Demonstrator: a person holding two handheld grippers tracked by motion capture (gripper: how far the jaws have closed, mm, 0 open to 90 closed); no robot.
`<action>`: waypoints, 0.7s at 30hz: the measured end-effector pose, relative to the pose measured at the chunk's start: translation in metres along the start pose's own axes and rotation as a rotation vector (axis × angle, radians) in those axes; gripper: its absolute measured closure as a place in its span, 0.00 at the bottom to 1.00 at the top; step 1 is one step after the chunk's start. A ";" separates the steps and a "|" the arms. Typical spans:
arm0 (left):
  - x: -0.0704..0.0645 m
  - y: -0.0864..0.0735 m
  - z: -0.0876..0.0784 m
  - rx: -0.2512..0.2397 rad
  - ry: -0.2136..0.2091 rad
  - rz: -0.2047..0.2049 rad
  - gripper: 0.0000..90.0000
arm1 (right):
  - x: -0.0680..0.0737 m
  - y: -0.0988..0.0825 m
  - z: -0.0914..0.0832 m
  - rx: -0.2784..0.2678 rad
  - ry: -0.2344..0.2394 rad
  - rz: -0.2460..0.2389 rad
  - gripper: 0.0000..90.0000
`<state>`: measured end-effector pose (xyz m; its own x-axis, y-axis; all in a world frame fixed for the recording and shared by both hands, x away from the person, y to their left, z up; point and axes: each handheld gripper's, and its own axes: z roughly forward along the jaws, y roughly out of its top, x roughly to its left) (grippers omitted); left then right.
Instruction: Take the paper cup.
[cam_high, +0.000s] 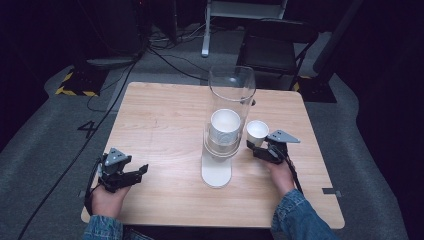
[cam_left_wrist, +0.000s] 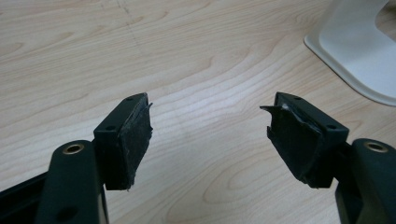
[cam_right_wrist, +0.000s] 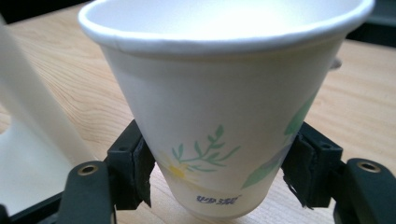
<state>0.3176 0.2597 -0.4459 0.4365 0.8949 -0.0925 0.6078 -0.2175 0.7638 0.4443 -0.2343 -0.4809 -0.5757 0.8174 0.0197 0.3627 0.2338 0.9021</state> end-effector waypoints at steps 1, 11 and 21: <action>0.001 -0.002 -0.001 -0.001 0.004 0.003 0.33 | 0.000 0.002 0.003 0.015 -0.002 0.009 0.37; 0.003 -0.009 -0.009 0.000 0.020 -0.015 0.33 | -0.002 -0.006 0.021 0.063 -0.005 0.012 0.37; 0.004 -0.008 -0.008 0.003 0.014 -0.014 0.34 | 0.000 -0.010 0.025 0.127 -0.004 -0.001 0.36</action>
<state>0.3089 0.2678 -0.4471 0.4184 0.9034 -0.0941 0.6156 -0.2059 0.7607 0.4589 -0.2232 -0.5002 -0.5733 0.8192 0.0166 0.4523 0.2995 0.8401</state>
